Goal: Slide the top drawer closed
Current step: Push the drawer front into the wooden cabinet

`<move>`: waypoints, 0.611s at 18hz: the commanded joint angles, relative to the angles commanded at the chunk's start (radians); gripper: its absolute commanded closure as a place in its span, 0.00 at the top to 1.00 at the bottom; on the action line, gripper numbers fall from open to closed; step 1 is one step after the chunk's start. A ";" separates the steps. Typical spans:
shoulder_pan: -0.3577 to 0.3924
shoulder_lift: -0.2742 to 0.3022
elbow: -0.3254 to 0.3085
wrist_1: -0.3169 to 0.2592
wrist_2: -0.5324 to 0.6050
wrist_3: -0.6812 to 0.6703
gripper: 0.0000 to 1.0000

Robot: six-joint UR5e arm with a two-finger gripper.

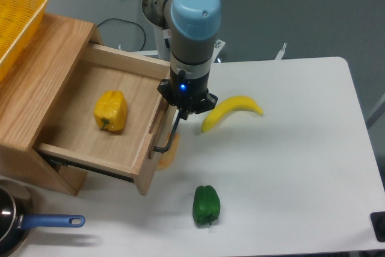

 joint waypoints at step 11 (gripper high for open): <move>-0.054 0.014 -0.005 -0.003 0.000 -0.066 0.11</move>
